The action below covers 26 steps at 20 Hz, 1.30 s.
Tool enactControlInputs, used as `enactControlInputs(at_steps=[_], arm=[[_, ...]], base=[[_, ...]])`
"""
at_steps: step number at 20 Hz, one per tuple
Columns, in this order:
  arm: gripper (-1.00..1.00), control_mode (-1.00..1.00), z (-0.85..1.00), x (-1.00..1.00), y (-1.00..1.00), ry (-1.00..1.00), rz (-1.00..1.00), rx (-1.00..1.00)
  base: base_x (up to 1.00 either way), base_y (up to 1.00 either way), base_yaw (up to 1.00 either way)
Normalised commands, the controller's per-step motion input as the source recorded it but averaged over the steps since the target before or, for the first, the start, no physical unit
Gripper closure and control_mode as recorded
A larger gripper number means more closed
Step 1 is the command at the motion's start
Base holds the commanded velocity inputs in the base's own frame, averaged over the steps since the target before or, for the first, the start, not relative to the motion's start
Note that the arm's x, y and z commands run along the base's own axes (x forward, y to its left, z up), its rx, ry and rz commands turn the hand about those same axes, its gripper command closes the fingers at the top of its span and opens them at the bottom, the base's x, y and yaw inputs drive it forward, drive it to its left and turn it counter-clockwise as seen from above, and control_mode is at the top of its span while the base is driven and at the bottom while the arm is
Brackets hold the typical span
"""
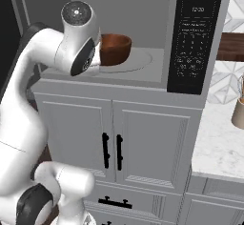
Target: Open the microwave, place the bowl with waffle inside the microwave, then close the microwave door and turn it on.
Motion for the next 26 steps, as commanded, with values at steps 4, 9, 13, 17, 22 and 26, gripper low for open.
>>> enactControlInputs(at_steps=[4, 9, 13, 17, 22, 26], arm=[[-1.0, -1.0, 0.33, -1.0, -0.49, -0.3, 0.36, -0.44], [-1.0, -1.0, 0.23, -1.0, -0.01, -0.21, 0.17, -0.21], [-1.0, -1.0, 0.0, -0.67, 0.13, 0.0, 0.2, -0.02], [-1.0, -1.0, 0.0, -0.96, 0.33, -0.02, 0.1, -0.08], [-1.0, -1.0, 0.0, -0.99, 0.42, -0.01, 0.01, -0.14], [-1.0, -1.0, 0.0, -0.91, 0.39, 0.0, 0.0, -0.19]], base=[[0.0, 0.0, 0.0], [0.0, 0.0, 0.0], [0.0, 0.0, 0.0], [0.0, 0.0, 0.0], [0.0, 0.0, 0.0], [0.0, 0.0, 0.0]])
